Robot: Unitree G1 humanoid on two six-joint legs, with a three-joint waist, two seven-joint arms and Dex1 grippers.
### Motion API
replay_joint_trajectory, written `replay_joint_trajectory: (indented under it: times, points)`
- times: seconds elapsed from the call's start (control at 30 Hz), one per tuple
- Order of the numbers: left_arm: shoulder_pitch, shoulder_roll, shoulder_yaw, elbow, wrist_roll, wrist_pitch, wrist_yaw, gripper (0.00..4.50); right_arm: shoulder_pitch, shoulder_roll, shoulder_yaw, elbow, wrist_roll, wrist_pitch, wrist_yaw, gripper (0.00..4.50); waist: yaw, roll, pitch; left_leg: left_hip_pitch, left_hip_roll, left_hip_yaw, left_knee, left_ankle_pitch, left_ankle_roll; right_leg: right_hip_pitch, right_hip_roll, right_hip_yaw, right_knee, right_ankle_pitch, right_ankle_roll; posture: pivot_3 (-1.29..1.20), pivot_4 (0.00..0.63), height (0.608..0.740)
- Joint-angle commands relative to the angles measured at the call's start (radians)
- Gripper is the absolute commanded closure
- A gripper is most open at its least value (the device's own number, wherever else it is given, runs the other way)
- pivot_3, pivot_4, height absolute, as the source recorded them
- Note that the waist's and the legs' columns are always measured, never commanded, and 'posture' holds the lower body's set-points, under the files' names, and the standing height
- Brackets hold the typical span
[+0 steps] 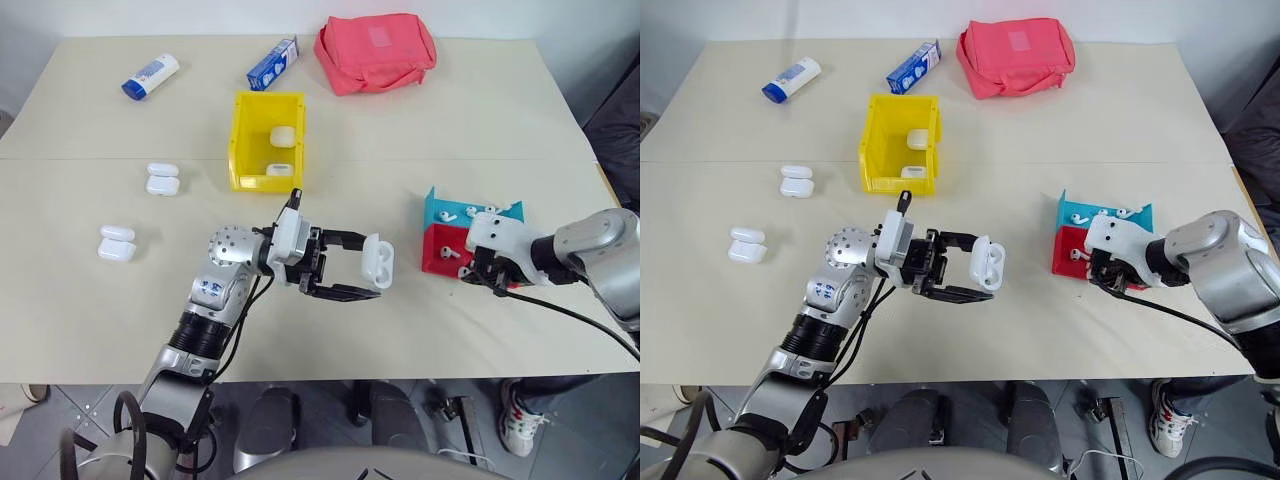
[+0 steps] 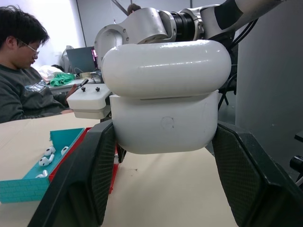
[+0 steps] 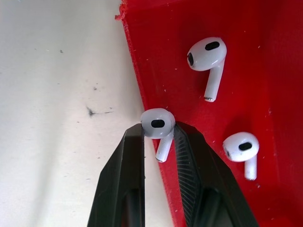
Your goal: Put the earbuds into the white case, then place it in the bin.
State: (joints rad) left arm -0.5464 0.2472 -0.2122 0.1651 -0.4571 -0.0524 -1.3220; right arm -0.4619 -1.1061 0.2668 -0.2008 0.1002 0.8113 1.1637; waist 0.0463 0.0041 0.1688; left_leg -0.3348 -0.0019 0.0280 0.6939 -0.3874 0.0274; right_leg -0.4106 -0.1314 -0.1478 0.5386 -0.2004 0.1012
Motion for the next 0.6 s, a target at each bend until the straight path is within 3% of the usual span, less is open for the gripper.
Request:
replay_joint_trajectory:
  times: [0.03, 0.27, 0.43, 0.6]
  points:
    - [-0.016, -0.003, 0.009, -0.021, -0.002, -0.001, -0.003, 1.77, 0.036, -0.009, -0.118, -0.102, 0.070, 0.065, -0.016, 3.98, 0.001, 0.000, 0.000, 0.000, 0.000, 0.000, 0.000, 0.000, 0.000, 0.000, 0.000, 0.000, 0.000, 0.000, 0.000, 0.00, 0.150, 0.740]
    - [-0.029, -0.007, 0.012, 0.014, -0.009, 0.009, -0.030, 1.77, 0.155, 0.028, -0.313, -0.251, 0.199, 0.148, -0.076, 3.98, 0.004, 0.000, 0.000, 0.000, 0.000, -0.001, 0.001, -0.001, 0.000, 0.000, 0.000, 0.000, 0.000, 0.000, 0.000, 0.00, 0.150, 0.740]
    - [-0.051, -0.023, 0.018, 0.092, -0.019, 0.008, -0.079, 1.77, 0.188, 0.277, -0.613, -0.410, 0.439, 0.140, -0.169, 3.98, 0.005, 0.000, 0.000, 0.000, 0.000, -0.001, 0.002, -0.001, 0.000, 0.001, 0.000, -0.001, 0.001, 0.000, 0.000, 0.00, 0.150, 0.740]
    - [-0.083, -0.046, 0.023, 0.181, -0.024, -0.004, -0.156, 1.77, 0.169, 0.442, -0.688, -0.490, 0.671, 0.168, -0.262, 3.98, 0.006, 0.001, -0.001, 0.000, 0.000, -0.001, 0.002, -0.001, 0.001, 0.001, 0.000, 0.000, 0.001, 0.000, 0.000, 0.00, 0.150, 0.740]
